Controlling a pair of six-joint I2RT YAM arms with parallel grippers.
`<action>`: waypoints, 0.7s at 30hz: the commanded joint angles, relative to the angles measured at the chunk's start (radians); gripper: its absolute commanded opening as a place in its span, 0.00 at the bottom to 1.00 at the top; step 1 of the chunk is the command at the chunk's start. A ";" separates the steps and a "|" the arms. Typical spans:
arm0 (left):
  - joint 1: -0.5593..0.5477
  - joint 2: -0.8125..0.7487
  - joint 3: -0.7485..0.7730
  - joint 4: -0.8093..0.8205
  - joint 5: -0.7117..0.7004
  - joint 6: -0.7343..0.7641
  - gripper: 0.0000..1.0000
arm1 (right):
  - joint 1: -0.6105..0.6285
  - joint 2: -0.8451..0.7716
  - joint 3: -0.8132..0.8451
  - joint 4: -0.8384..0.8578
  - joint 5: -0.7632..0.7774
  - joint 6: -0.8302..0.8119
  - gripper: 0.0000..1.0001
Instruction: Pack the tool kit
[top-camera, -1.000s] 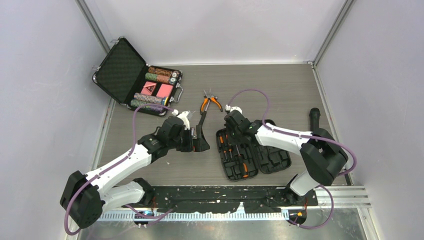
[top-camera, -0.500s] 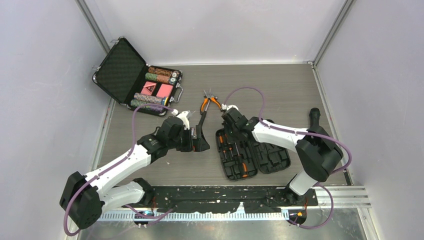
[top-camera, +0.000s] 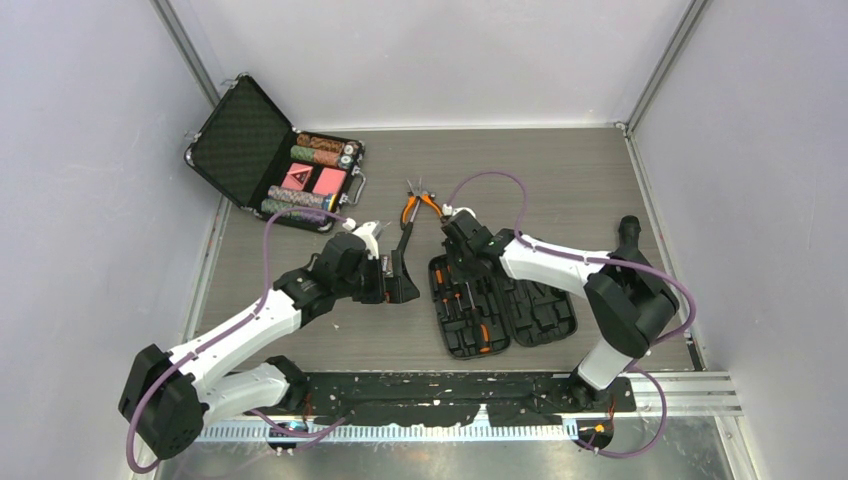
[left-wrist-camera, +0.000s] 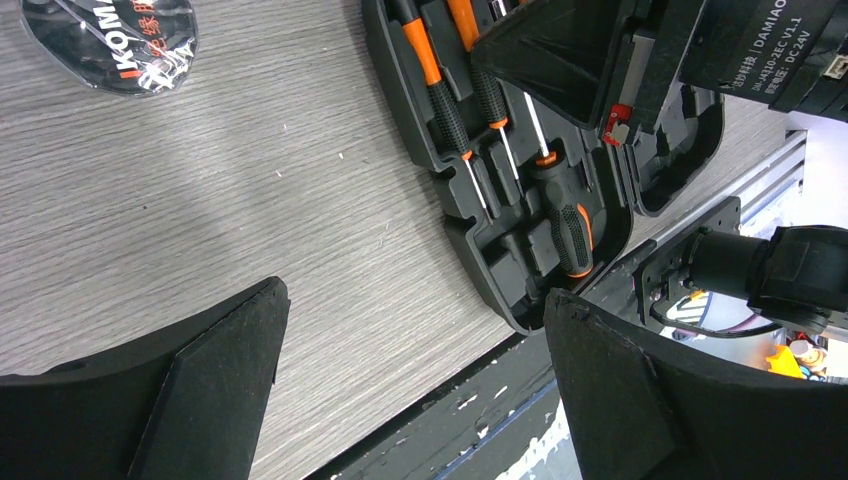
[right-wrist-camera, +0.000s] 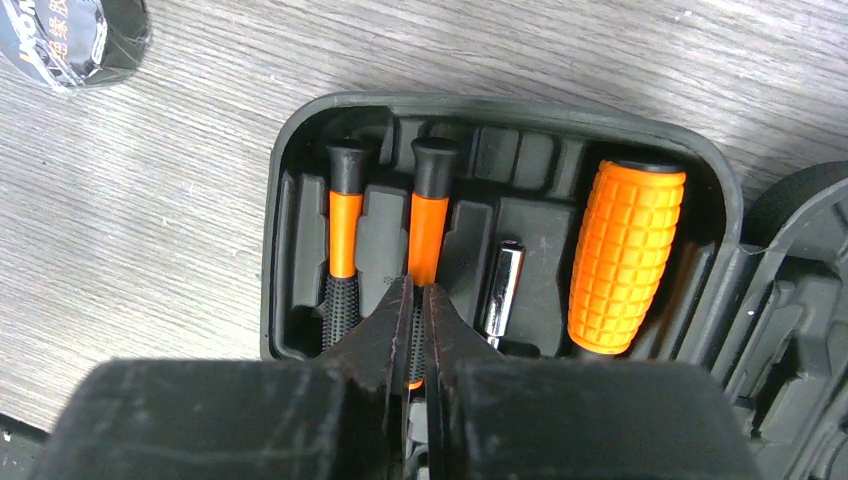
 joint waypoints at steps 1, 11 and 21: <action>0.004 -0.026 0.012 0.040 -0.001 0.000 0.99 | 0.006 0.168 -0.070 -0.133 -0.016 0.009 0.05; 0.005 -0.026 0.018 0.041 -0.005 0.003 0.99 | 0.037 0.284 -0.025 -0.273 0.082 -0.030 0.05; 0.004 -0.083 0.009 0.017 -0.032 0.014 0.99 | 0.040 0.211 0.092 -0.258 0.002 -0.099 0.09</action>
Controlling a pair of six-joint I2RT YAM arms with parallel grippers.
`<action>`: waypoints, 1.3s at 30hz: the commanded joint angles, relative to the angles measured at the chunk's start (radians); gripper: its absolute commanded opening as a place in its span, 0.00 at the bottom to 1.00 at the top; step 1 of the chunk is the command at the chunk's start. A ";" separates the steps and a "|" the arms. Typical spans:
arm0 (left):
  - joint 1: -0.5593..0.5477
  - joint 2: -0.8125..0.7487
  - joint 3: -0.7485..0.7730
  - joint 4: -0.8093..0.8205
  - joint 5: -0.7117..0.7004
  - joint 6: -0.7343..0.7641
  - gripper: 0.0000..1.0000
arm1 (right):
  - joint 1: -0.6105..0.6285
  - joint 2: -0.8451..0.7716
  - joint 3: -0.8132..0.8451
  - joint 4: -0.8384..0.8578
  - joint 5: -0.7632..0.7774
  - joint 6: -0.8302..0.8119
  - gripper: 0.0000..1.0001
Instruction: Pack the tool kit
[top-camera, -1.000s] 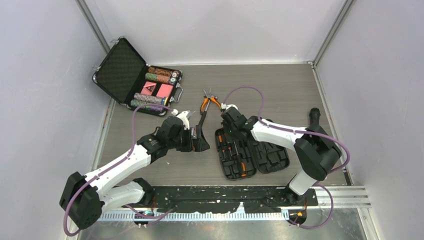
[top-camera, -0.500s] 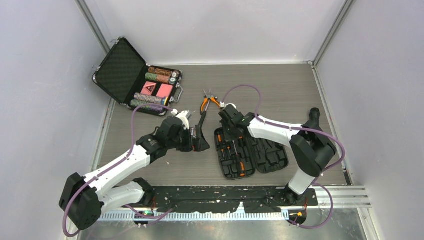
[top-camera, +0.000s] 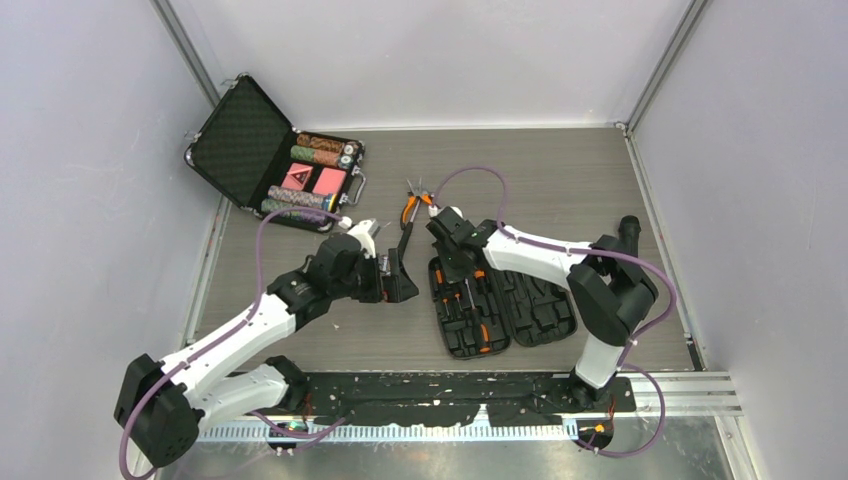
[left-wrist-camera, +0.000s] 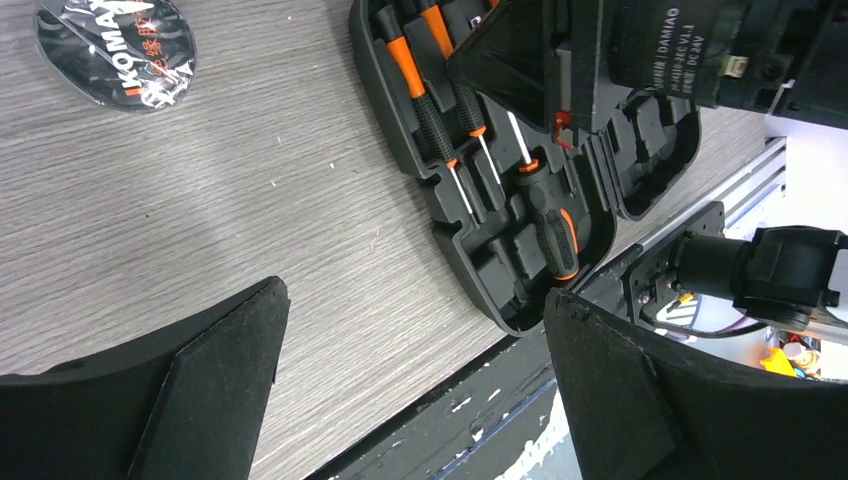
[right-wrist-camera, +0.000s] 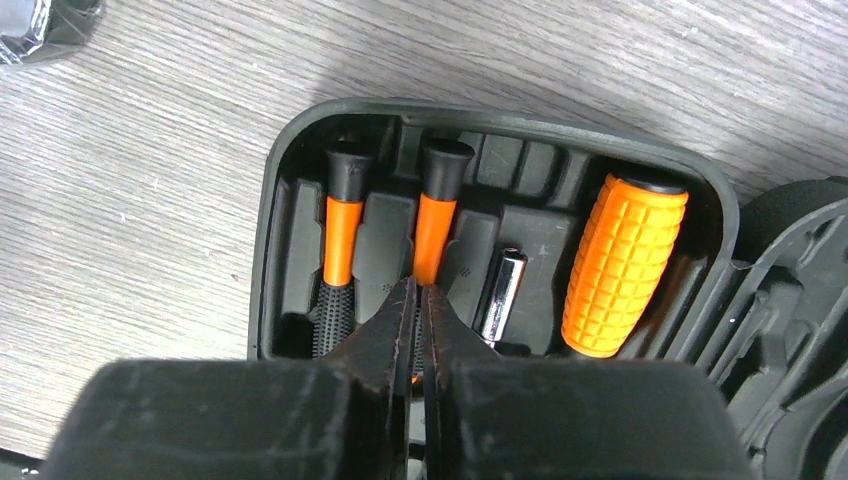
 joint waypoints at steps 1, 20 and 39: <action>0.005 -0.050 0.009 0.017 -0.029 0.012 0.99 | 0.004 0.065 -0.025 -0.094 -0.058 -0.049 0.09; 0.005 -0.102 0.003 0.011 -0.057 0.017 0.99 | -0.073 -0.198 0.078 -0.043 -0.068 -0.022 0.17; 0.005 -0.098 -0.012 0.003 -0.082 0.005 0.99 | -0.077 0.020 0.031 0.073 -0.129 0.012 0.05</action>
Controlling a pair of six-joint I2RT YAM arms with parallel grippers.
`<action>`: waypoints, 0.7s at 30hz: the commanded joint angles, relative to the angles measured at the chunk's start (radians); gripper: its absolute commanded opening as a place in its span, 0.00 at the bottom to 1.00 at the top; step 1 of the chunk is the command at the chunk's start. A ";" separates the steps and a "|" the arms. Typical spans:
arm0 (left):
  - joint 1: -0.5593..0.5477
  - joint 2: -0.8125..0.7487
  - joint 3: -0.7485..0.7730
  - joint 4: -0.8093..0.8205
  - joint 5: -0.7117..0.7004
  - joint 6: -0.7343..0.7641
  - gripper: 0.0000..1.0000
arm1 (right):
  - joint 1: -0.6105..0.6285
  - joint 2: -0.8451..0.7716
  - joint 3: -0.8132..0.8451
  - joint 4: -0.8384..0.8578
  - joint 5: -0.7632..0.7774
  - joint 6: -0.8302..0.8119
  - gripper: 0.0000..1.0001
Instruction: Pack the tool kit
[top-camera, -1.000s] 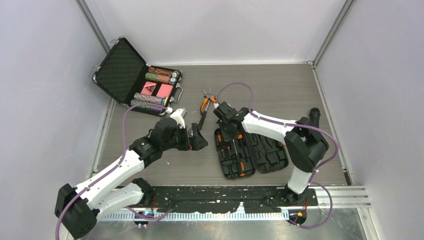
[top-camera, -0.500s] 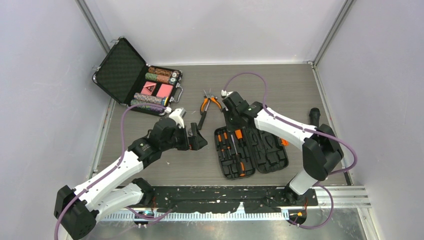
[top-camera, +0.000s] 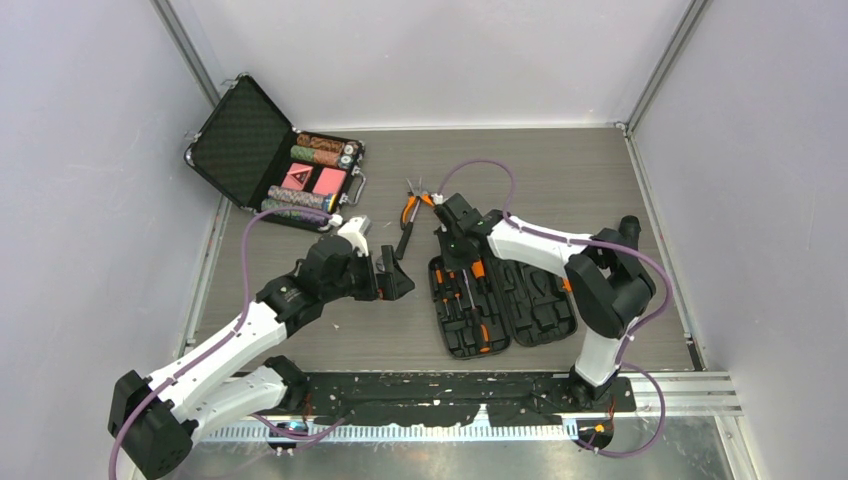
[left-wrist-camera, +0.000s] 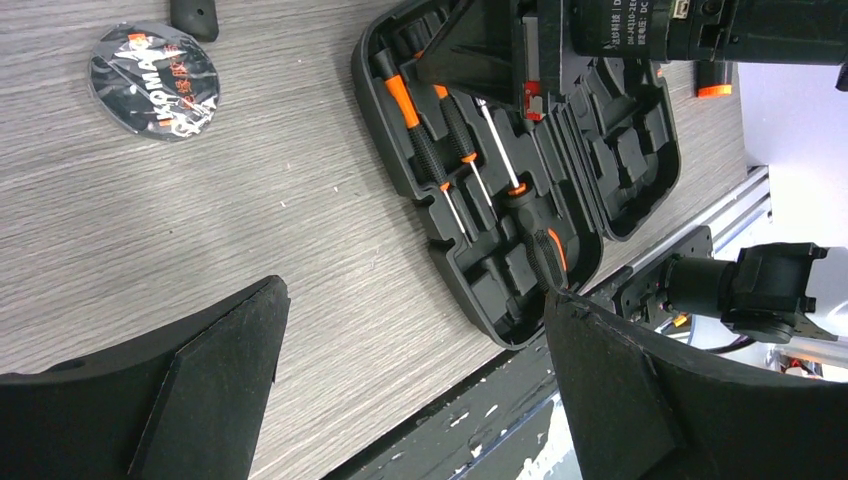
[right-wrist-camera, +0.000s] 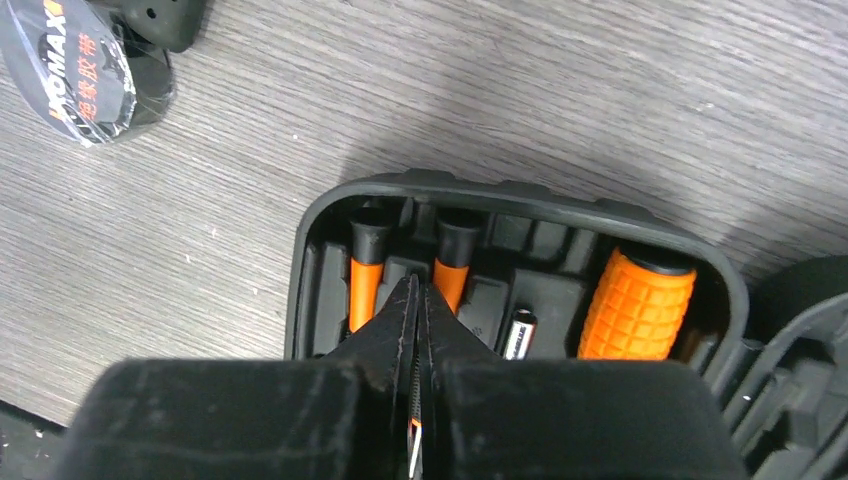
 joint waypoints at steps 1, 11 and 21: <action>0.005 -0.002 -0.011 0.006 -0.035 0.001 0.99 | 0.003 0.007 -0.017 0.022 -0.007 0.014 0.05; 0.017 0.109 0.108 -0.142 -0.208 0.101 0.99 | -0.116 -0.310 -0.148 -0.051 -0.001 0.006 0.38; 0.038 0.301 0.249 -0.202 -0.294 0.204 0.99 | -0.214 -0.564 -0.431 -0.067 -0.077 0.012 0.67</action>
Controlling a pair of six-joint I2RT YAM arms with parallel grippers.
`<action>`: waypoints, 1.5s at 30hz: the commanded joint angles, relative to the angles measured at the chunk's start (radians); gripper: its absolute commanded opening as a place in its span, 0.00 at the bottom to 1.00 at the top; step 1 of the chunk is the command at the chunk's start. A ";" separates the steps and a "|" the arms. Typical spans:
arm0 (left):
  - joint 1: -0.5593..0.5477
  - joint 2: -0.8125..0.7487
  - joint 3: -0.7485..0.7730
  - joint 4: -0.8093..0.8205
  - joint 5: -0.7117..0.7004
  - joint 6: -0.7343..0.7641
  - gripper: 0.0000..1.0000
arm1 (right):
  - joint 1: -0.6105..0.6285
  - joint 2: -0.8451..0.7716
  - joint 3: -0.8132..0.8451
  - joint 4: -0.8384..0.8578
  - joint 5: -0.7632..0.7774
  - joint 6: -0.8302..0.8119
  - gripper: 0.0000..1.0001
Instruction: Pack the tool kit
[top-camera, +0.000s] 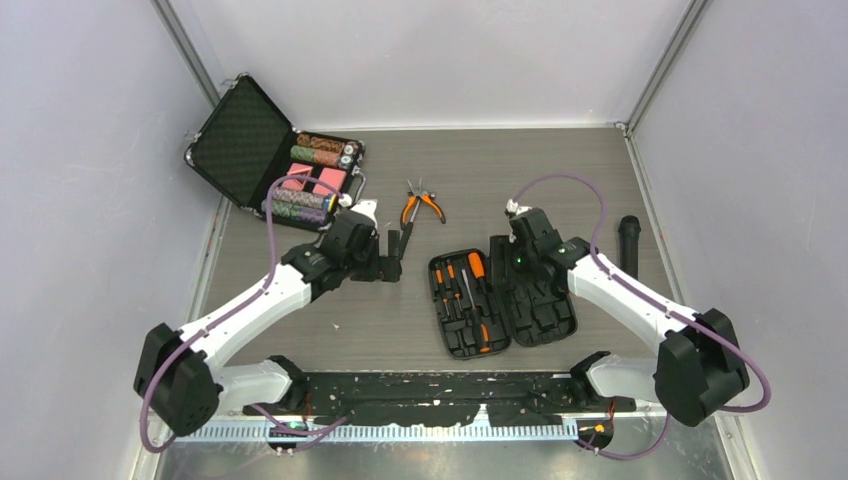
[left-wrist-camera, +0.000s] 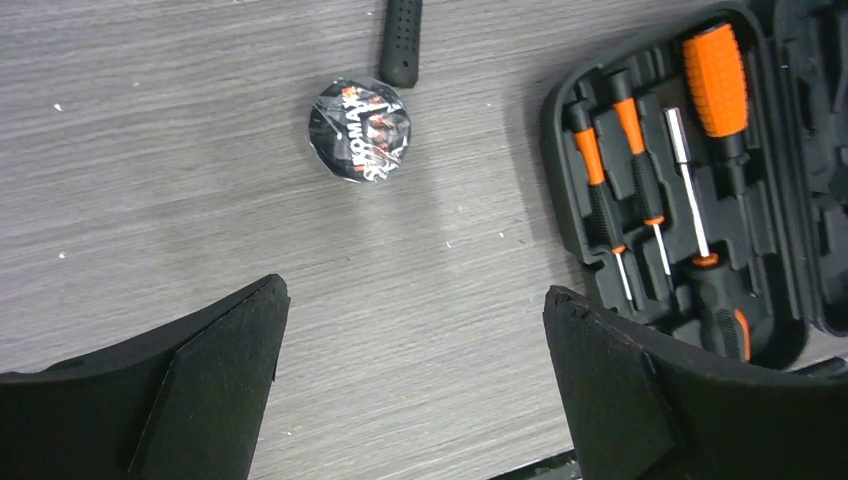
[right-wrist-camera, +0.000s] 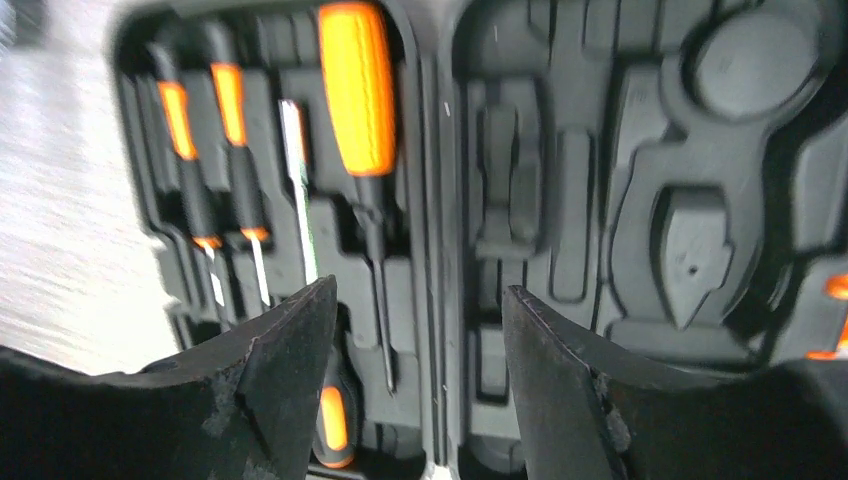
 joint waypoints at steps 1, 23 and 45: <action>0.014 0.071 0.067 -0.030 -0.053 0.063 0.99 | 0.004 -0.041 -0.108 -0.002 -0.075 0.025 0.67; 0.057 0.235 0.140 -0.027 -0.082 0.107 0.99 | 0.107 0.075 -0.182 0.231 -0.211 0.160 0.47; 0.064 0.627 0.368 -0.054 -0.064 0.118 0.81 | -0.272 -0.227 -0.176 0.045 -0.045 0.033 0.73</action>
